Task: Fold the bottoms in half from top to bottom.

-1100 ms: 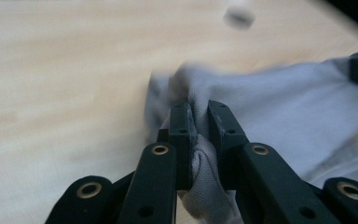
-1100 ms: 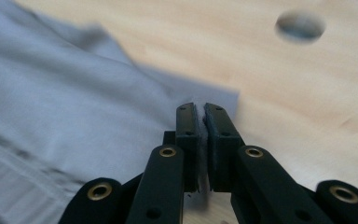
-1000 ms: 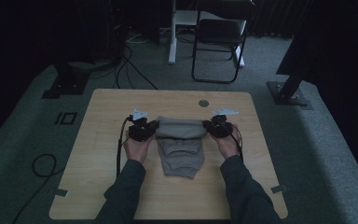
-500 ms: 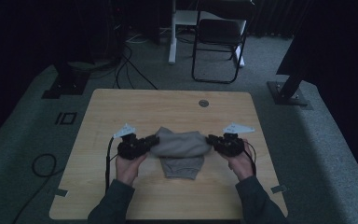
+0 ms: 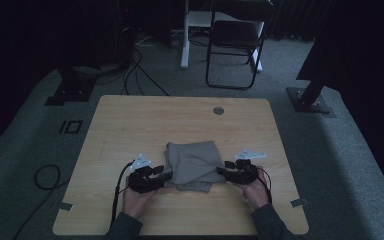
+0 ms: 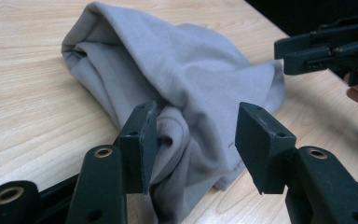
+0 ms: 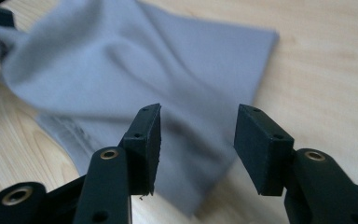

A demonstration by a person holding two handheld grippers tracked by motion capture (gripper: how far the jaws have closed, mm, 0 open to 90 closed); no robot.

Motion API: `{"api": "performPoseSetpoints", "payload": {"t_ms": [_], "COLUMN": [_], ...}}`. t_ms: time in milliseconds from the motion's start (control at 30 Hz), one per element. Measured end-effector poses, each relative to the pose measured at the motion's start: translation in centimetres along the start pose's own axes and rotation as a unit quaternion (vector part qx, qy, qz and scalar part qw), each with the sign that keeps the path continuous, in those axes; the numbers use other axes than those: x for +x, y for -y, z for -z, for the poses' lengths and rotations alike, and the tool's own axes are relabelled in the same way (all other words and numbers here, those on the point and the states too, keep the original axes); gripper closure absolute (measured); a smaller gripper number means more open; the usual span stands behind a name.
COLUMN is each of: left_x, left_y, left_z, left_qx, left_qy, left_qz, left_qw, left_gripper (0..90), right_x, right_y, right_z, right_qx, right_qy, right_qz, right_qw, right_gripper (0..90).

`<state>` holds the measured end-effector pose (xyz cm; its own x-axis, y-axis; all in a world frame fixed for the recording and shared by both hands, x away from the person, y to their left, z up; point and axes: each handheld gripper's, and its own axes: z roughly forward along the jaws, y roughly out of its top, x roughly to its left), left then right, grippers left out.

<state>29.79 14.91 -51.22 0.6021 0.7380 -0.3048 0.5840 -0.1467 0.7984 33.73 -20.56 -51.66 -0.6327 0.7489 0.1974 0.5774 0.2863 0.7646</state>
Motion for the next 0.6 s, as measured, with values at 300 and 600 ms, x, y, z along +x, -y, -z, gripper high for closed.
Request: {"api": "performPoseSetpoints", "payload": {"t_ms": [300,600], "left_x": [-0.4,0.8], "left_y": [0.3,0.2], "left_z": [-2.9,-5.4], "left_qx": [0.04,0.05], "left_qy": [-0.021,-0.049], "left_qz": [-0.008,0.001], "left_qw": [0.9989,0.9975], "left_gripper": [50.7,81.9], "right_x": [-0.7,0.2], "right_y": [2.1,1.1], "right_z": [-0.8,-2.3], "right_qx": [0.036,0.042], "right_qy": [-0.02,0.002], "right_qz": [-0.038,-0.01], "right_qw": [0.9984,0.9991], "right_gripper": [58.0,83.9]}}
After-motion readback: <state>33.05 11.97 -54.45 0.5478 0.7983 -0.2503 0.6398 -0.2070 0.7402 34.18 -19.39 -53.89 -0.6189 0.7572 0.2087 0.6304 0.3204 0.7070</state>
